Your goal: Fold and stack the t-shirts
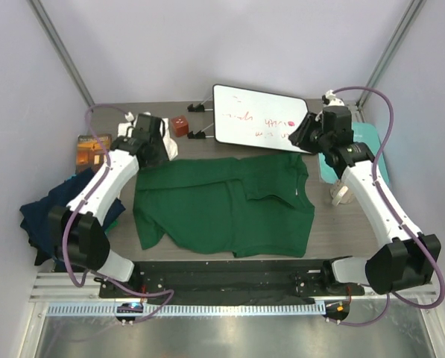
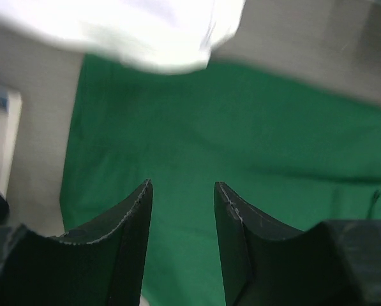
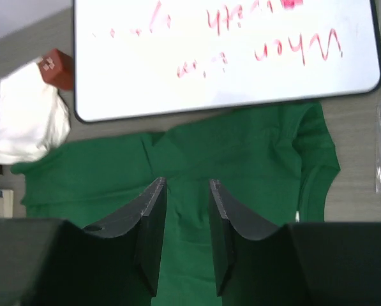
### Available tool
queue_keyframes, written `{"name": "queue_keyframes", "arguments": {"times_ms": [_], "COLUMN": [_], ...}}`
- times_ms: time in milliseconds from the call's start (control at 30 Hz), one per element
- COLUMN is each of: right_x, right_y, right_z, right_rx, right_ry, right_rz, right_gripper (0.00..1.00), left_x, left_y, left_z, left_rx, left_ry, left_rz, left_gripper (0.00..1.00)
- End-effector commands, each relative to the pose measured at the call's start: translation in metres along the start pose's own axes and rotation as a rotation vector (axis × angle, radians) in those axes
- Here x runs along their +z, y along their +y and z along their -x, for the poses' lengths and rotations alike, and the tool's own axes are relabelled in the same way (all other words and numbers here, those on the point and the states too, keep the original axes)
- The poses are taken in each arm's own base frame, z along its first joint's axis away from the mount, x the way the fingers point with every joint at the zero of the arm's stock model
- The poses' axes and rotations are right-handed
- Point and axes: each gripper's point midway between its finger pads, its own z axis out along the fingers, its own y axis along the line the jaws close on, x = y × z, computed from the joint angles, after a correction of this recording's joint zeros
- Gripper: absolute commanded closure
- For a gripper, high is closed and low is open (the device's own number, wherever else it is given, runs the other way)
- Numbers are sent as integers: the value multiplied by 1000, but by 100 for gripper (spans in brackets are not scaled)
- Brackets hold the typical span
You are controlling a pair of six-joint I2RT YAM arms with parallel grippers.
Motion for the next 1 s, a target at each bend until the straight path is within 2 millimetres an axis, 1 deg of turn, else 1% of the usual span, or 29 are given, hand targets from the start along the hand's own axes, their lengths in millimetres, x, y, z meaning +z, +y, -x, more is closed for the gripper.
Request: {"name": "queue_keyframes", "arguments": {"times_ms": [0, 33, 67, 100, 133, 167, 200, 233, 267, 300, 333, 400, 500, 567, 633, 667, 700, 733, 800, 967], "right_x": [-4, -5, -11, -14, -16, -19, -22, -23, -25, -26, -27, -26, -23, -22, -21, -20, -20, -19, -18, -14], "right_y": [-25, -31, -30, -30, -28, -26, -25, -26, -25, -25, -26, -28, -28, -27, -27, -28, -28, -29, -29, -25], "right_z": [-67, -82, -83, -87, -95, -98, -99, -104, -107, -108, -115, -120, -125, -131, -135, -137, -139, -140, -143, -146], "right_rx": [13, 17, 22, 23, 27, 27, 26, 24, 17, 17, 9, 8, 7, 11, 10, 12, 10, 14, 14, 11], "right_ry": [184, 212, 202, 209, 229, 234, 234, 247, 255, 255, 275, 289, 310, 326, 332, 335, 337, 341, 347, 361], "right_rz": [-46, -51, -39, -32, -14, 0, 10, 11, 20, 20, 27, 26, 30, 40, 40, 42, 44, 43, 46, 62], "right_gripper": [62, 62, 62, 62, 62, 63, 64, 64, 64, 64, 65, 65, 65, 65, 65, 65, 65, 65, 65, 66], "left_x": [2, 9, 9, 5, 8, 7, 2, 3, 2, -2, -5, -8, -13, -15, -20, -19, -21, -19, -18, -4], "left_y": [25, 35, 38, 35, 44, 48, 52, 58, 64, 69, 80, 84, 90, 95, 98, 101, 102, 107, 110, 106], "left_z": [-76, -100, -109, -109, -128, -131, -130, -138, -137, -138, -143, -147, -159, -171, -179, -188, -189, -197, -200, -207], "left_rx": [-92, -116, -147, -217, -227, -243, -260, -277, -280, -285, -287, -285, -288, -290, -311, -314, -319, -324, -324, -311], "left_ry": [128, 152, 152, 117, 136, 111, 81, 81, 58, 48, 42, 47, 69, 94, 97, 114, 103, 110, 98, 128], "left_rz": [50, 73, 69, 47, 70, 91, 97, 122, 146, 157, 200, 207, 216, 218, 211, 213, 204, 217, 223, 227], "left_gripper": [56, 57, 60, 63, 65, 72, 75, 77, 78, 78, 76, 75, 75, 75, 75, 75, 75, 75, 75, 75]}}
